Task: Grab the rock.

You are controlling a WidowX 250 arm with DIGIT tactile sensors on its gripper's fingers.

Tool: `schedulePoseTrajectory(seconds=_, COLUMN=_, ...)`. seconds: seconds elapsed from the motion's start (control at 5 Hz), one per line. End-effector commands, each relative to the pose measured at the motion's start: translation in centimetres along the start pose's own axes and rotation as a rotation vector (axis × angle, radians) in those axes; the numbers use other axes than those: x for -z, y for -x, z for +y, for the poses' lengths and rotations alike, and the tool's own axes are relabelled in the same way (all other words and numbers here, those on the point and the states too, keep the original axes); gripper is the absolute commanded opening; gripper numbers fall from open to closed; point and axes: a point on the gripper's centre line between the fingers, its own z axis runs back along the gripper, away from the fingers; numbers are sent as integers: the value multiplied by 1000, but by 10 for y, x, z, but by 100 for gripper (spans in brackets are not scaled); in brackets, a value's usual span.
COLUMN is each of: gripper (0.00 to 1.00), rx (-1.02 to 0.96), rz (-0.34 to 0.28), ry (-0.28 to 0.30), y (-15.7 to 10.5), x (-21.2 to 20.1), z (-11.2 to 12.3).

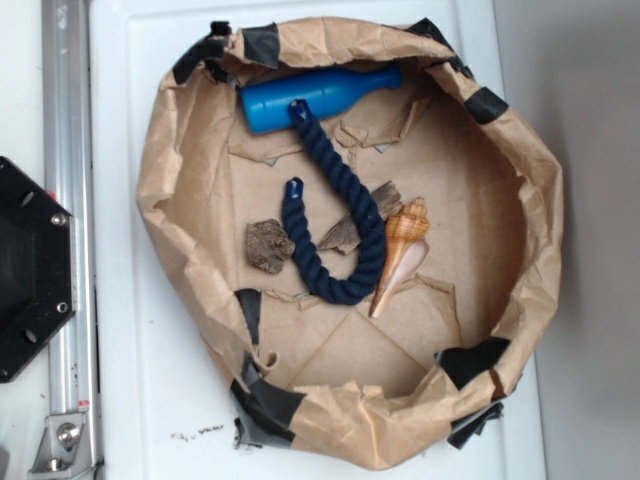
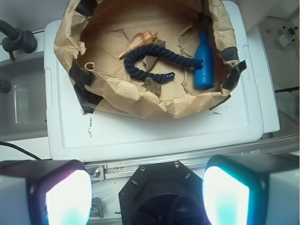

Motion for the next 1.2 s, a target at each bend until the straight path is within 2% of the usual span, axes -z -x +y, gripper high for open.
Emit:
schedulePoseTrajectory(seconds=0.0, gripper=100, rx=0, rz=0, ry=0, y=0, x=0, z=0)
schedulePoseTrajectory(seconds=0.4, gripper=100, rx=-56, rz=54, ry=16, y=-92, x=70, z=16)
schedulePoseTrajectory(seconds=0.6, gripper=100, rx=-52, rz=100, ry=-4, y=-109, x=102, z=20)
schedulePoseTrajectory(seconds=0.8, gripper=100, rx=-24, rz=176, ry=-32, y=-93, x=148, z=25)
schedulePoseTrajectory(seconds=1.0, gripper=100, rx=26, rz=148, ry=-73, y=-77, x=176, z=23)
